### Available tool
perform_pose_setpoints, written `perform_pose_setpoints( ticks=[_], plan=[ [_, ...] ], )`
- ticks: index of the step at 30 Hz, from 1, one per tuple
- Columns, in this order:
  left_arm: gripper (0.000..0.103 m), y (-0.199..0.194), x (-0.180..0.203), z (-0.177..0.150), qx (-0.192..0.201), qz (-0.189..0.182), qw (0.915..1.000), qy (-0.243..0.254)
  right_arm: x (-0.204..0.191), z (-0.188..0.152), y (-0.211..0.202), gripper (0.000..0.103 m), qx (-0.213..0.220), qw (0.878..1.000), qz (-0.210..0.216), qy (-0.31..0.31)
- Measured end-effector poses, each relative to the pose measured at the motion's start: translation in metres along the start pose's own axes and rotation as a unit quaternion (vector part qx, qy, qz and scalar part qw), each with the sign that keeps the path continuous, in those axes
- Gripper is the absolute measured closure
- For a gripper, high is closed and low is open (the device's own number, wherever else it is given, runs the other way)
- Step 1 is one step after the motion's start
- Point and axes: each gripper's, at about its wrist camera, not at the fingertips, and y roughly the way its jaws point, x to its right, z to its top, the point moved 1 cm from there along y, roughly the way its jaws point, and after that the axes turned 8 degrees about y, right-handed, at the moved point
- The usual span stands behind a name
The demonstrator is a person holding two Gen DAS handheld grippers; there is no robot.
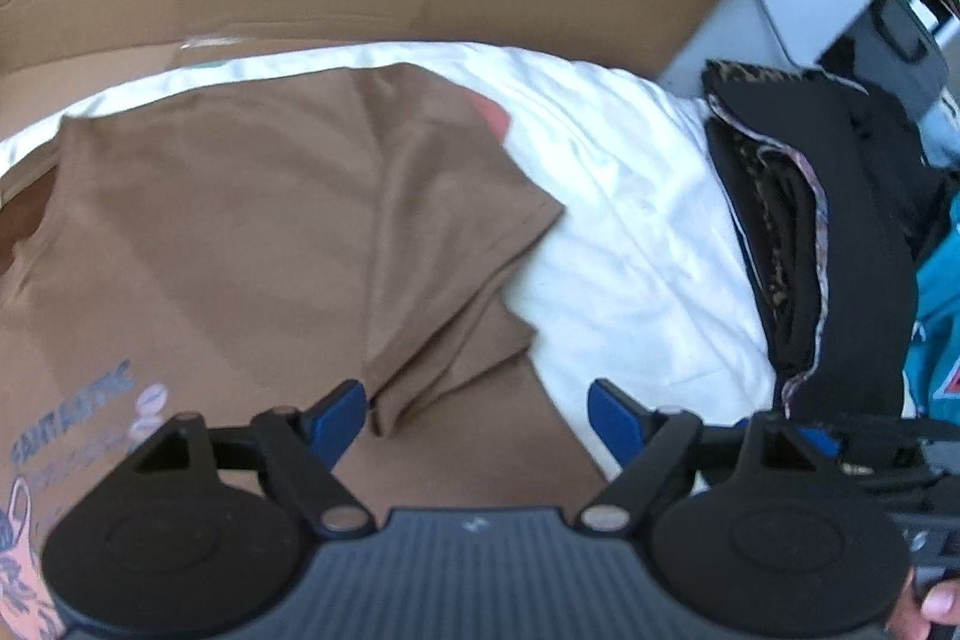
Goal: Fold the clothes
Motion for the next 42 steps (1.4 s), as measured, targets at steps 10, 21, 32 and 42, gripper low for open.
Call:
perform_pose_setpoints(
  ticks=[10, 21, 32, 42],
  plan=[
    [0.029, 0.010, 0.003, 0.006, -0.012, 0.015, 0.9996, 0.023, 0.014, -0.026, 0.016, 0.053, 0.013, 1.000, 0.003, 0.005],
    [0.029, 0.029, -0.013, 0.000, -0.025, 0.040, 0.9987, 0.019, 0.020, -0.032, 0.026, 0.053, 0.017, 1.000, 0.007, 0.017],
    [0.088, 0.034, -0.036, -0.023, -0.007, 0.043, 0.9990, -0.011, 0.006, -0.020, 0.041, 0.053, 0.028, 0.999, 0.020, 0.010],
    [0.088, 0.016, -0.046, -0.022, 0.015, 0.020, 0.9989, -0.041, -0.021, -0.001, 0.068, 0.053, 0.038, 0.999, 0.029, -0.020]
  ],
)
